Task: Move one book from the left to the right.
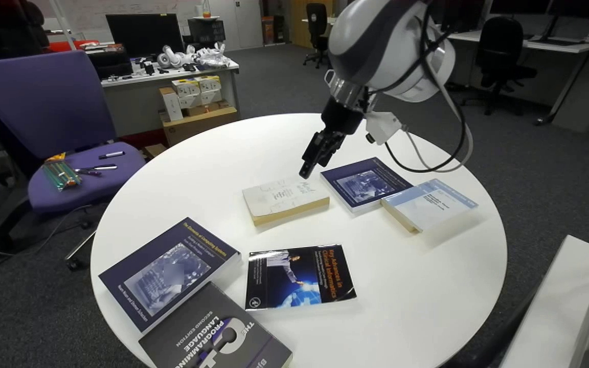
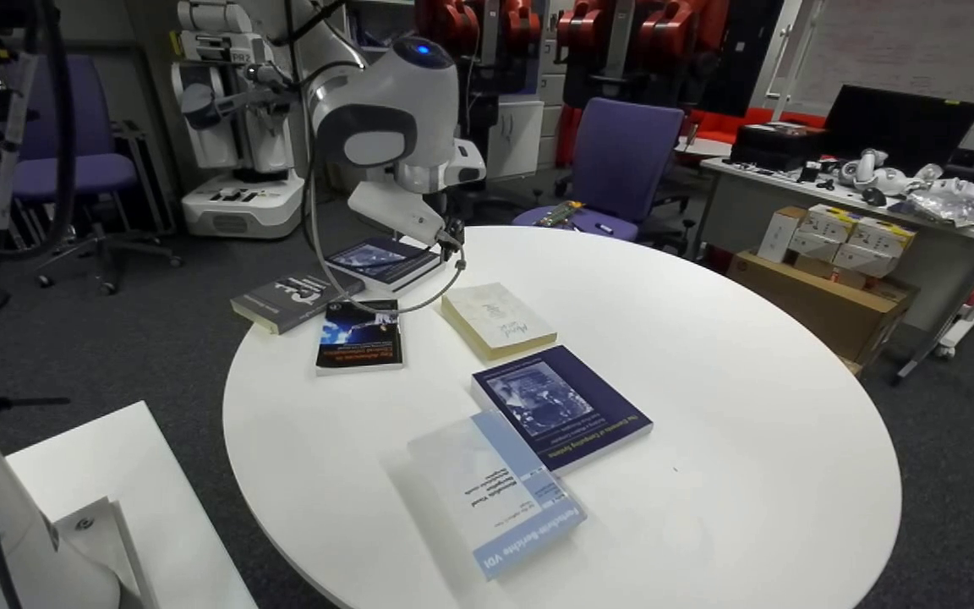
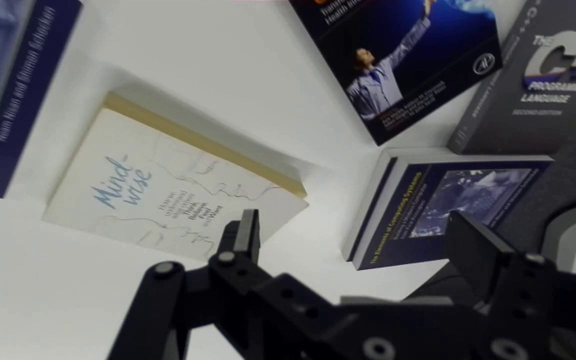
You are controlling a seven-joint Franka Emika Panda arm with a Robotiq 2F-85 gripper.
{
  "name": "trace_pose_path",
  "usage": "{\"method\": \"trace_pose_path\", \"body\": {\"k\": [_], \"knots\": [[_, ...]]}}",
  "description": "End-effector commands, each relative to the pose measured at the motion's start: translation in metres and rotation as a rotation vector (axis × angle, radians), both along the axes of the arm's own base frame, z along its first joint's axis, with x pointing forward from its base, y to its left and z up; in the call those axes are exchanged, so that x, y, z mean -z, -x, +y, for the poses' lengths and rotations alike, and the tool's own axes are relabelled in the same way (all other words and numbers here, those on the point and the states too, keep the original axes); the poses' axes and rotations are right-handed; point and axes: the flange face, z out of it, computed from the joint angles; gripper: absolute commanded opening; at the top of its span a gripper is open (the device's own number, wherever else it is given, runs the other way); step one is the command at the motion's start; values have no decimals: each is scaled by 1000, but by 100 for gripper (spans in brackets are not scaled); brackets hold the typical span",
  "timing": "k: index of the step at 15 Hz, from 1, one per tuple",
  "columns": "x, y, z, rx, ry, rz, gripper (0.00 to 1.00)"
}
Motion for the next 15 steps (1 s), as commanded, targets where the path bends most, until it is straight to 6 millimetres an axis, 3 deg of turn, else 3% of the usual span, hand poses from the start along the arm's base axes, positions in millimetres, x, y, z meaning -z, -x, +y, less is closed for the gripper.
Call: {"method": "trace_pose_path", "body": {"k": [1, 4, 10, 12, 15], "knots": [[1, -8, 4, -9, -24, 3, 100], [3, -19, 1, -8, -41, 8, 100], [2, -15, 2, -23, -4, -1, 100], [15, -16, 20, 17, -17, 25, 100], [56, -19, 61, 140, -78, 132, 100]]}}
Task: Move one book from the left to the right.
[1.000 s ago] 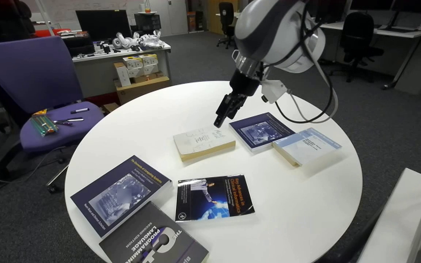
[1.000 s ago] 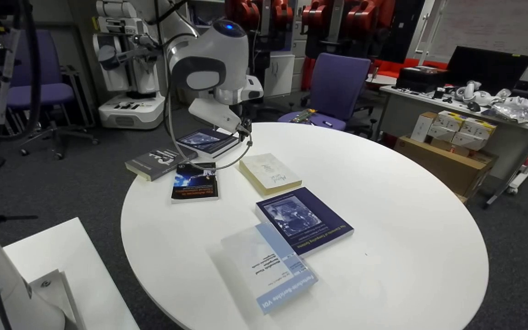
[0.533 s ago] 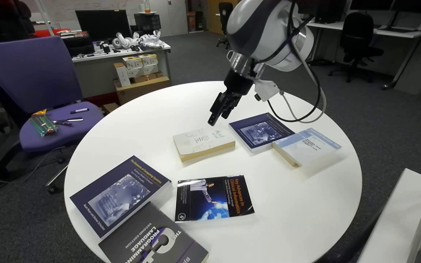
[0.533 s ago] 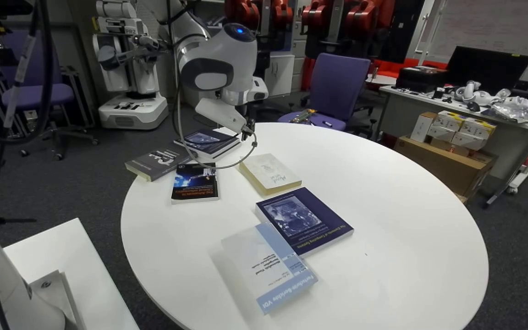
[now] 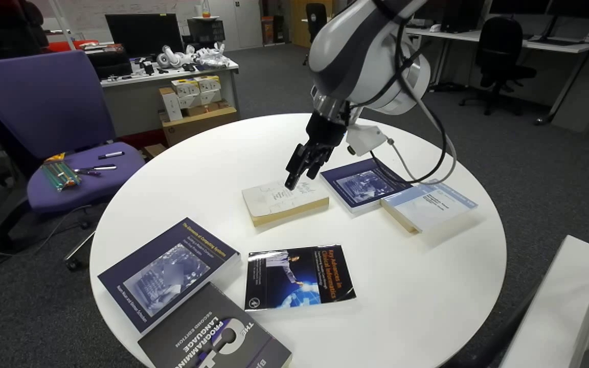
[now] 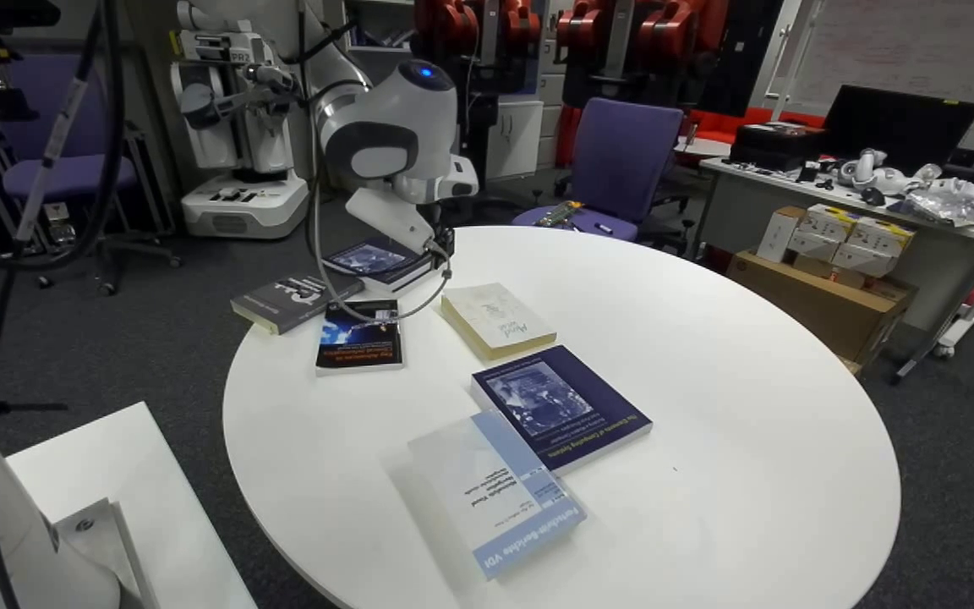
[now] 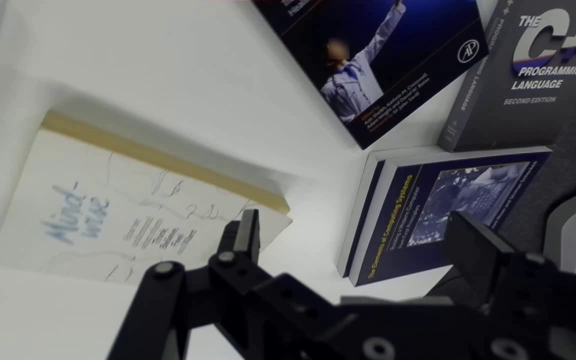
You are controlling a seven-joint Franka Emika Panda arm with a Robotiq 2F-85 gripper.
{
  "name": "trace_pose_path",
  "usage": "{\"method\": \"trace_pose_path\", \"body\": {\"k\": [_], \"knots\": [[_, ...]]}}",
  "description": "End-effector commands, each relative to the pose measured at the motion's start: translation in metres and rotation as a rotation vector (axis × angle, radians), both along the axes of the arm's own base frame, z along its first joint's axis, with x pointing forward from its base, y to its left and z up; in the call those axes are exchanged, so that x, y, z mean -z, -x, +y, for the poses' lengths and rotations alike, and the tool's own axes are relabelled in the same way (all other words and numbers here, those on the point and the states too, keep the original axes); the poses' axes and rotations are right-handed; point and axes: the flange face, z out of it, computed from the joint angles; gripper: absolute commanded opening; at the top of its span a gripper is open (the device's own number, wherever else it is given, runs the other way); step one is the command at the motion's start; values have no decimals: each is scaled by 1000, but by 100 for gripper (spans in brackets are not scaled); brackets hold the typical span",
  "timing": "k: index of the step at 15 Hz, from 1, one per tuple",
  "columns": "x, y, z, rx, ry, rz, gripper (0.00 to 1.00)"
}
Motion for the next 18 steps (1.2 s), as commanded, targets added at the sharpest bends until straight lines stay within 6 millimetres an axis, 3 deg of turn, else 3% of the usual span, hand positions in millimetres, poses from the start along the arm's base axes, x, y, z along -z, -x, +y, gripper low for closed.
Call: {"method": "trace_pose_path", "body": {"k": [1, 5, 9, 11, 16, 17, 18], "knots": [[45, -5, 49, 147, -78, 113, 100], [99, -7, 94, 334, -138, 209, 100], [132, -22, 111, 539, -185, 228, 100], [136, -34, 116, 599, -256, 238, 100], [109, -62, 131, 555, -510, 251, 100], [121, -47, 133, 566, -408, 254, 100], [115, -52, 134, 559, -448, 253, 100]]}}
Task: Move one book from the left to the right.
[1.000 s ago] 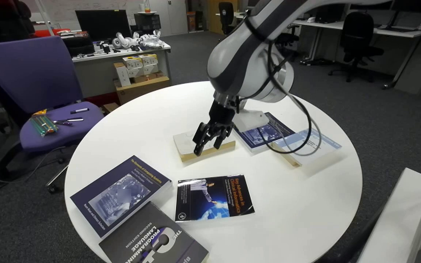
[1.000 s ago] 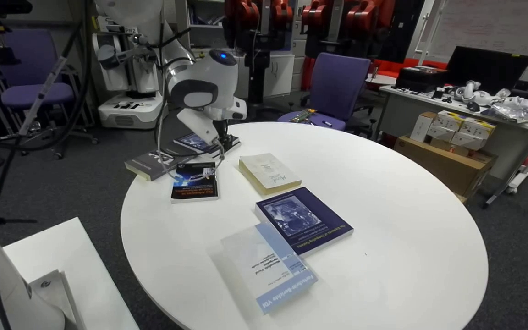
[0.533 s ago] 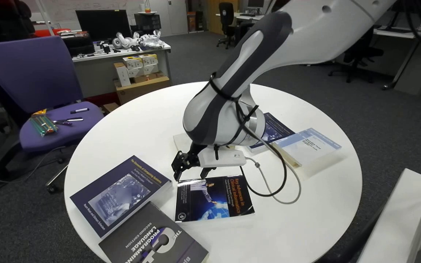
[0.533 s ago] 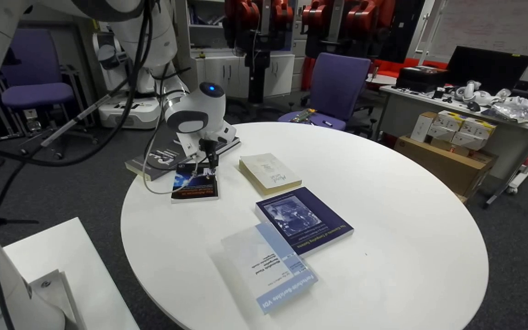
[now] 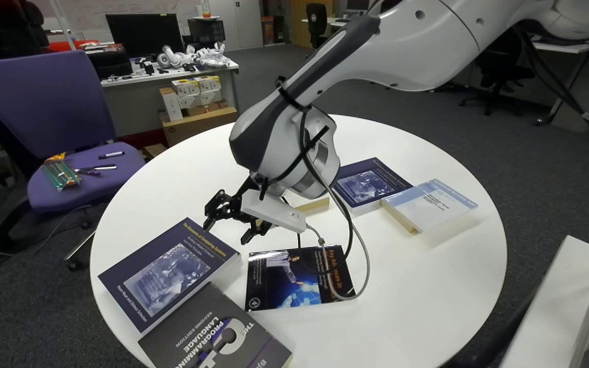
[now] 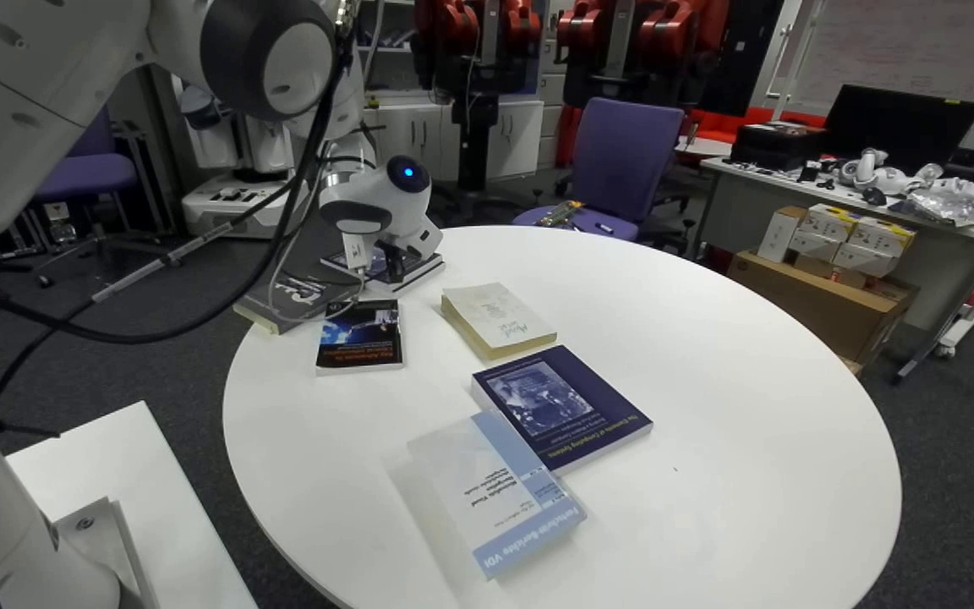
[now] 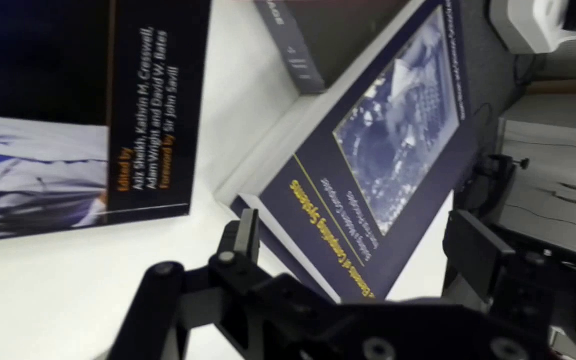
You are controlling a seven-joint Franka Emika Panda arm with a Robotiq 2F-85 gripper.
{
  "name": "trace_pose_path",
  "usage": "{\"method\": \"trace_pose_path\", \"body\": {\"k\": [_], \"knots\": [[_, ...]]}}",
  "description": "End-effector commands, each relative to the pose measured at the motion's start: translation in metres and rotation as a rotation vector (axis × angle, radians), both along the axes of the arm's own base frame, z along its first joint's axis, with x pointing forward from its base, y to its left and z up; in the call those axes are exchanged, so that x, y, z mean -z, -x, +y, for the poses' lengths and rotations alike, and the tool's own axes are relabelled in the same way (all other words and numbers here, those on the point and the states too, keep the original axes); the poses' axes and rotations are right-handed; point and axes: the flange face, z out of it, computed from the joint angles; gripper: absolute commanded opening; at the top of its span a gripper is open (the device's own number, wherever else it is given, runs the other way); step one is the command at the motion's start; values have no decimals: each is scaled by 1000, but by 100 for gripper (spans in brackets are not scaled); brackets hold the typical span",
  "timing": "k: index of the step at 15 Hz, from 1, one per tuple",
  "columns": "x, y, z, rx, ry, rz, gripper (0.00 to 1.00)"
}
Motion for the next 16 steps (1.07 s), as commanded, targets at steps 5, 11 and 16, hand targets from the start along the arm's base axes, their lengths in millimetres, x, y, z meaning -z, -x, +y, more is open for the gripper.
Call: {"method": "trace_pose_path", "body": {"k": [5, 11, 16], "knots": [[1, -6, -5, 11, -31, 0, 100], [0, -5, -3, 8, -33, 1, 100], [6, 1, 0, 2, -32, 10, 100]]}}
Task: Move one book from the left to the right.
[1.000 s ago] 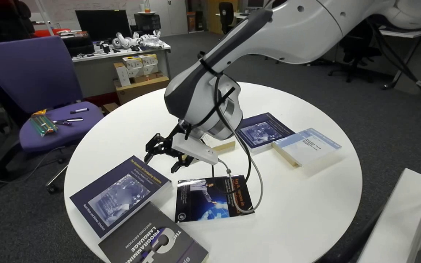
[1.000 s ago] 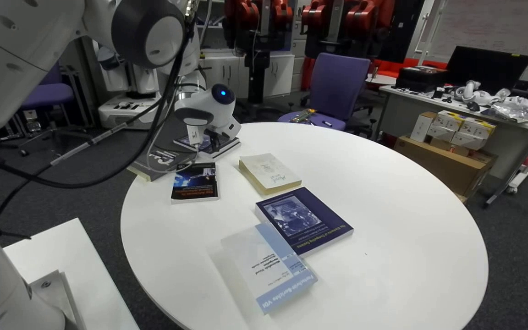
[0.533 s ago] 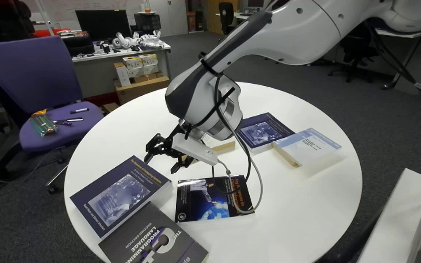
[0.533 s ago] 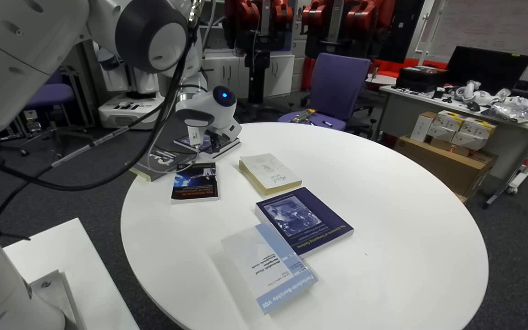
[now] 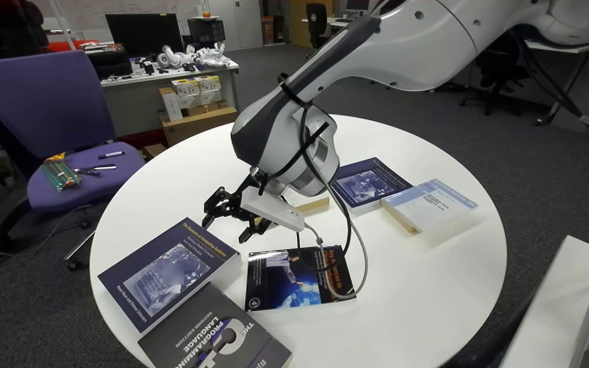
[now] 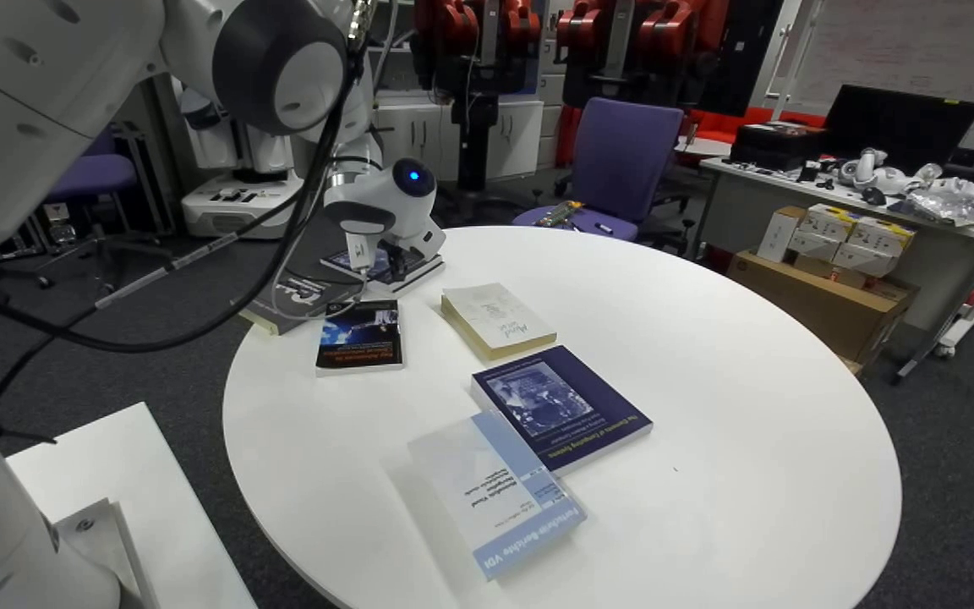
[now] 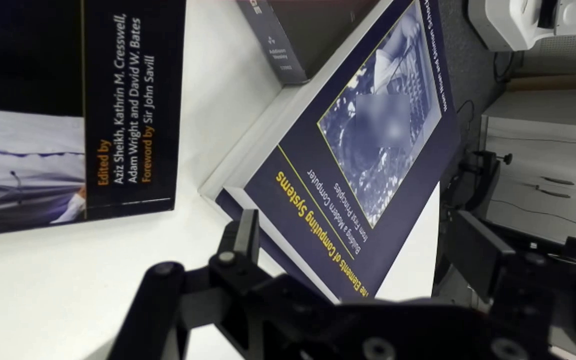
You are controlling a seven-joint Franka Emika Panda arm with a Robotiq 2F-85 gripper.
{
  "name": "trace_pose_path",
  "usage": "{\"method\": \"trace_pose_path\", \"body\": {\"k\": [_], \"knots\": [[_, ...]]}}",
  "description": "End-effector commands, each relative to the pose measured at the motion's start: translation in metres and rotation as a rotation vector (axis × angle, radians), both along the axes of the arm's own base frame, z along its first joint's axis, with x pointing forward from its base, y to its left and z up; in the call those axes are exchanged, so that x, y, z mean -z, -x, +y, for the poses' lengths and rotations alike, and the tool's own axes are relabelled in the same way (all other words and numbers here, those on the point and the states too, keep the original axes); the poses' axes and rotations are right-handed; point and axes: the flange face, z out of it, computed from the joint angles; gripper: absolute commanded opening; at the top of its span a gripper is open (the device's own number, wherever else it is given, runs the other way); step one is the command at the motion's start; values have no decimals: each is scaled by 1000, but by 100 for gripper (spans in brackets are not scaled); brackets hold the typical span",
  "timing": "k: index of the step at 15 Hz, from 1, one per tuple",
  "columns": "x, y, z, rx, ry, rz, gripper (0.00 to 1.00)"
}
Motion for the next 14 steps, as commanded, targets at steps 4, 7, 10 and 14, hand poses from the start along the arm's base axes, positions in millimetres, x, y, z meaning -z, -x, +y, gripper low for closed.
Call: {"method": "trace_pose_path", "body": {"k": [4, 7, 10, 14], "knots": [[22, 15, 15, -12, -17, 34, 100], [39, 17, 20, -15, -19, 58, 100], [60, 19, 26, -16, -24, 91, 100], [66, 12, 27, 12, -14, 72, 100]]}}
